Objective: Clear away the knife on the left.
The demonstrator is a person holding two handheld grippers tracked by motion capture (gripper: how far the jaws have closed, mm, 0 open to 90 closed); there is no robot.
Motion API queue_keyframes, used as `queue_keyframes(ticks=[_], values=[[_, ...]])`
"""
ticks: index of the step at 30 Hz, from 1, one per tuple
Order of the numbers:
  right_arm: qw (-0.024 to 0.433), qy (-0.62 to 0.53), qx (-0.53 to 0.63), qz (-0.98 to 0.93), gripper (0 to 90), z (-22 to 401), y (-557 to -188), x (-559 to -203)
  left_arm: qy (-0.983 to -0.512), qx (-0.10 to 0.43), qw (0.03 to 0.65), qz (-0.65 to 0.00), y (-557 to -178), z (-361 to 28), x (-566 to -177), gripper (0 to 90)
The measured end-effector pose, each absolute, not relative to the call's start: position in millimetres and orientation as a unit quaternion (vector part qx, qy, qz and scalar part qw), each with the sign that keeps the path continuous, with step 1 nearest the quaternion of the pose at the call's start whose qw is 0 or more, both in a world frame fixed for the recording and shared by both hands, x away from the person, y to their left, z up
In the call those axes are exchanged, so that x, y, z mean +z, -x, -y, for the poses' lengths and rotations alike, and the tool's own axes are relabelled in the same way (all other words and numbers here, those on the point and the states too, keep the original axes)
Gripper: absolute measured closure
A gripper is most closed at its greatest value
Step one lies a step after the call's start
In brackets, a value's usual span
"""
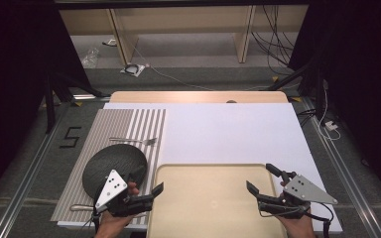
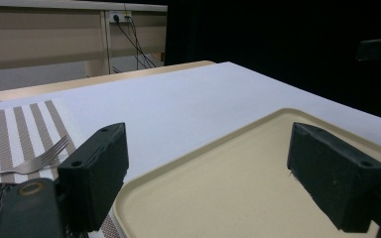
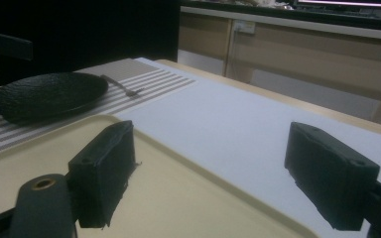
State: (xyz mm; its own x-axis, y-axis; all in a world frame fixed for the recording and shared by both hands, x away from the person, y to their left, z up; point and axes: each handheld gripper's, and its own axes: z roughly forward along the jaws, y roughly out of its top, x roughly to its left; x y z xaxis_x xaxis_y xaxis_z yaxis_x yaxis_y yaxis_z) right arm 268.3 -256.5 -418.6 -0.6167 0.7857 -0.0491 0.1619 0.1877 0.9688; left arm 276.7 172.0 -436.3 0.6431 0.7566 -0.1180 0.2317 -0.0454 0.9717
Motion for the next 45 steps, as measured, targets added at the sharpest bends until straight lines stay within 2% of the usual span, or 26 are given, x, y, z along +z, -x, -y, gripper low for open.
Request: queue_keyframes(ticks=[18,31,45], values=[[0.288,-0.33,0.541,-0.718,20.7,257,-268,-418,-0.691,0.225,0.578,-0.371,-278,-174,-435,16.4],[0.29,-0.331,0.543,-0.715,20.7,258,-268,-418,-0.727,0.238,0.519,-0.381,-279,-180,-429,16.9],[0.287,-0.334,0.545,-0.714,21.0,259,-270,-419,-0.764,0.203,0.48,-0.38,-286,-188,-418,17.6]])
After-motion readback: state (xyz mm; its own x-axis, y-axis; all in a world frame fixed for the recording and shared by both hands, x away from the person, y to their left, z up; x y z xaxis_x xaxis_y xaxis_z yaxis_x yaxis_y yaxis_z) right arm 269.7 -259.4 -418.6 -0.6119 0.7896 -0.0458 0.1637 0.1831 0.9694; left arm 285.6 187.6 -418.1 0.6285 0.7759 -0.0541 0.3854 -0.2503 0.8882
